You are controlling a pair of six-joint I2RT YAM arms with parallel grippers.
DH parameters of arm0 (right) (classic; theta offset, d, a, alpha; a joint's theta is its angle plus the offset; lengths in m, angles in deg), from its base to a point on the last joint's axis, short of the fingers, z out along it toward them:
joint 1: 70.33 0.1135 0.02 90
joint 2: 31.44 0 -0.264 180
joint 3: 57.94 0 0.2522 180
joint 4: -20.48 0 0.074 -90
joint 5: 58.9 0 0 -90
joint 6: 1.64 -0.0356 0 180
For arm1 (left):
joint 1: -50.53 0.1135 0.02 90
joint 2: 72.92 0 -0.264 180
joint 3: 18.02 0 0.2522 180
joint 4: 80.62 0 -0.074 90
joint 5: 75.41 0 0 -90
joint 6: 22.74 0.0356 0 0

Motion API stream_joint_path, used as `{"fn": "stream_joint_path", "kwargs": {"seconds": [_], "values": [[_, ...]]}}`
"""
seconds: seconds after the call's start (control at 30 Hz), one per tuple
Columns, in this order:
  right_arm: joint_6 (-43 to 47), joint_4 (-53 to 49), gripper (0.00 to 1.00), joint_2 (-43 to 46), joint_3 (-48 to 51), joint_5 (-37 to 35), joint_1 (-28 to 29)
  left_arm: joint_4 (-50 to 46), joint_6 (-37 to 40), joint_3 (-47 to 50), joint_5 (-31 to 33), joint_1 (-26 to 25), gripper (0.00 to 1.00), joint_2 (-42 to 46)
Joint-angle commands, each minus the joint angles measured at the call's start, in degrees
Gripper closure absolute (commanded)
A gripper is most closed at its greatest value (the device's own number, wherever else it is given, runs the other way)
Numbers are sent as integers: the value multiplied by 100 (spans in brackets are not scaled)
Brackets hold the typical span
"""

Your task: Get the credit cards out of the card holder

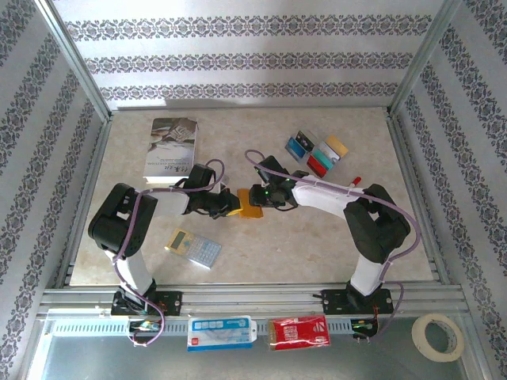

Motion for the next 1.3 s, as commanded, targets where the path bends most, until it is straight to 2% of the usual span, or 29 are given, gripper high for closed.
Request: {"fn": "stream_joint_path", "kwargs": {"seconds": [0.0,0.13,0.4,0.67,1.07,1.13,1.27], "values": [[160,-317,60,-228,-247,-37,101,208,-11,42,-67,-55,88,126],[157,-338,54,-423,-449,188,112,163,22,46,-75,-56,90,120],[172,-591,54,-797,-761,19,110,141,30,85,-49,-57,100,156],[160,-1090,58,-831,-767,-856,110,41,7,77,55,-53,100,158],[-231,-1147,73,-239,-166,-2071,-58,-254,89,-1,260,-54,100,105],[-221,-1090,73,-235,-152,-2000,-62,-272,96,-6,255,-60,100,105],[-64,-704,73,-281,-143,-1341,-15,-261,83,-16,206,-53,100,105]]}}
